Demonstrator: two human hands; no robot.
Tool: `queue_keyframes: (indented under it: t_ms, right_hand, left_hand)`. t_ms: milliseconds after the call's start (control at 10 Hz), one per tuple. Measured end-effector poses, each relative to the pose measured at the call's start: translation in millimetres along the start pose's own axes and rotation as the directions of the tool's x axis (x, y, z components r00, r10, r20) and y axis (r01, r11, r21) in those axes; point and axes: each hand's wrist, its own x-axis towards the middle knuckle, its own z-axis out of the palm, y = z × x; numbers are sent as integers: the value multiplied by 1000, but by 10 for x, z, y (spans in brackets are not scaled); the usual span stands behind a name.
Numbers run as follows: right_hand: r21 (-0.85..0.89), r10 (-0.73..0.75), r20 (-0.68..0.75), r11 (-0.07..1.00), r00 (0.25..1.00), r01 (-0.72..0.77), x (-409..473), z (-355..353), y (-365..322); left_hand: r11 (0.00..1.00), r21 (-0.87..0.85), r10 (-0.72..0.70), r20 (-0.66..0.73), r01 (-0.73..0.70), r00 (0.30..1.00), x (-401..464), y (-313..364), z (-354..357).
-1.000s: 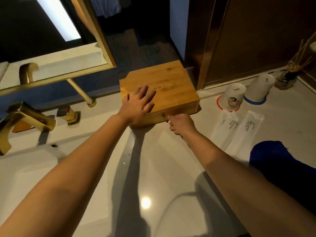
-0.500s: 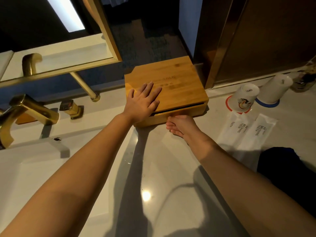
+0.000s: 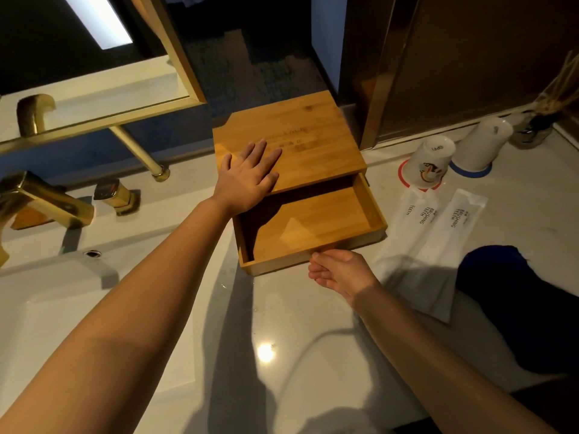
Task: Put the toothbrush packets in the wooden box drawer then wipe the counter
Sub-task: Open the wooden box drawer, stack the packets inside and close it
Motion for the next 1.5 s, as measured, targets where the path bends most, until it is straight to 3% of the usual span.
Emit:
queue_keyframes:
  t_ms: [500,600,700,800,900,1000,1200,1300,1400,1500]
  right_hand:
    - [-51,-15,-17,999,1000,14,-137,-3,87]
    - [-264,-46,-4,963,999,44,-196,-117,30]
    - [-493,-223,-99,858,970,147,-356,-399,-60]
    - [-775,-646,-326,601,690,196,-576,-810,-175]
    - [-785,-621,-538,615,570,-71,-515,-1232,-248]
    - [-693,-362,-617,670,699,-266,-338,-1393,-291]
    - [-609,-297,-663,747,688,-265,-144,-1437,-280]
    - [-458,-269,-688,881,675,-116,-124,-1508,-246]
    - [-314,-206,-730,948,651,-52,-131,-1612,-193]
    - [-320,-244,-694,947,677,13,-197,-1666,-186]
  left_hand:
    - [1000,11,19,-19,-19,1000,-20,6,3]
    - [1000,18,18,-27,-18,999,-19,-9,10]
    - [1000,24,20,-32,-19,999,-15,-11,9]
    - [999,31,21,-30,-20,999,-9,-13,23]
    - [999,31,20,-28,-19,999,-3,-7,30]
    - [1000,30,3,-16,-3,1000,-11,1,37]
    - [1000,23,-17,4,17,1000,-5,0,13]
    - [1000,23,-21,-14,21,1000,-18,16,16]
    - [1000,26,-17,-20,17,1000,-13,24,22]
    - [1000,20,-22,-9,22,1000,-10,26,23]
